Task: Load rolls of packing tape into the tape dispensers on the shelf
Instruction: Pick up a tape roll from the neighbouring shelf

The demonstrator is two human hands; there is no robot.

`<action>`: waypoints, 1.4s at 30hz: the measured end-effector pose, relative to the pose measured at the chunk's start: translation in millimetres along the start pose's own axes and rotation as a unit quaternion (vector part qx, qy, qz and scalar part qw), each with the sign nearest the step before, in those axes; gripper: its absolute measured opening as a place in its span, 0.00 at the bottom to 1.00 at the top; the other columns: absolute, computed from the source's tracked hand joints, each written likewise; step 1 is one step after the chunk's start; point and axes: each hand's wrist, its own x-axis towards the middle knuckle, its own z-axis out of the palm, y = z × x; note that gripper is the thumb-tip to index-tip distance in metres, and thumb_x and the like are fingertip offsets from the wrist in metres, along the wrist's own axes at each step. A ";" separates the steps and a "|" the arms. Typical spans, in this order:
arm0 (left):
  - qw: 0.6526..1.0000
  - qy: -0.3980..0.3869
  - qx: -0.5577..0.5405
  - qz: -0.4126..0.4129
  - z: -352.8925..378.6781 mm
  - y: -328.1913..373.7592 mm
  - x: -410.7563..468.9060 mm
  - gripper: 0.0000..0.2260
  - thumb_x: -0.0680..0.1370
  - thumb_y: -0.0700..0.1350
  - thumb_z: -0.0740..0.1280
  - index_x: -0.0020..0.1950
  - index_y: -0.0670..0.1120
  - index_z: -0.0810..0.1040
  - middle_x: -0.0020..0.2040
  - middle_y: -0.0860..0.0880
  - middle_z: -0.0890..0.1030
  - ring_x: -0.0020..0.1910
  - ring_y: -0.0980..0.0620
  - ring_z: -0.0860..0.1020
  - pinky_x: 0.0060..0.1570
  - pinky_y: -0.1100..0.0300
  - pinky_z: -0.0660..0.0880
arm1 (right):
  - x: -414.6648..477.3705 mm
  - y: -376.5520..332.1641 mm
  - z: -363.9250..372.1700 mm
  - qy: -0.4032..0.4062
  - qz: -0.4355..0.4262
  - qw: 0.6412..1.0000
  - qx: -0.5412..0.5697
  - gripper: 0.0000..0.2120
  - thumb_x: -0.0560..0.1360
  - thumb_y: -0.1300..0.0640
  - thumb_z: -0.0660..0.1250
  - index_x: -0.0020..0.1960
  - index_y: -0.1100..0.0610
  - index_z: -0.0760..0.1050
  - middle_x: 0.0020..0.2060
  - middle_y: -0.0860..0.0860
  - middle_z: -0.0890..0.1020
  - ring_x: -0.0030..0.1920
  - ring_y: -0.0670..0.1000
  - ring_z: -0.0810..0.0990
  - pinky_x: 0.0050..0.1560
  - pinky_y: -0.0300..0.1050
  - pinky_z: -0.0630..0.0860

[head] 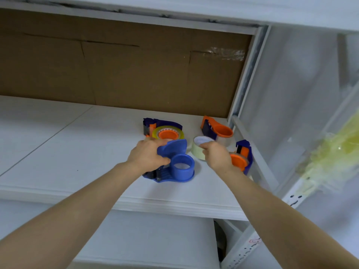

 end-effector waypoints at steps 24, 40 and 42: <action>0.978 0.113 0.039 -0.173 -21.9 -56.2 5.7 0.36 0.74 0.58 0.65 0.76 0.44 0.54 0.74 0.43 0.61 0.72 0.43 0.62 0.66 0.49 0.65 | 19.1 -82.7 36.0 -0.113 -0.144 0.971 -0.152 0.12 0.75 0.57 0.63 0.56 0.61 0.70 0.52 0.59 0.78 0.51 0.60 0.78 0.40 0.45 0.68; 0.967 0.115 0.010 -0.226 -97.0 -149.4 -38.8 0.26 0.78 0.49 0.62 0.74 0.46 0.61 0.71 0.46 0.69 0.69 0.46 0.69 0.65 0.53 0.69 | 21.7 -225.7 57.8 -0.071 -0.227 0.951 -0.200 0.21 0.74 0.50 0.62 0.65 0.58 0.69 0.61 0.59 0.71 0.62 0.59 0.70 0.57 0.49 0.70; 0.968 0.116 0.006 -0.222 -113.4 -172.2 -46.2 0.25 0.78 0.49 0.62 0.74 0.46 0.61 0.70 0.46 0.70 0.68 0.47 0.70 0.63 0.55 0.68 | 19.4 -253.1 75.7 -0.091 -0.225 0.953 -0.183 0.21 0.75 0.51 0.62 0.65 0.58 0.68 0.62 0.58 0.70 0.62 0.59 0.70 0.54 0.48 0.71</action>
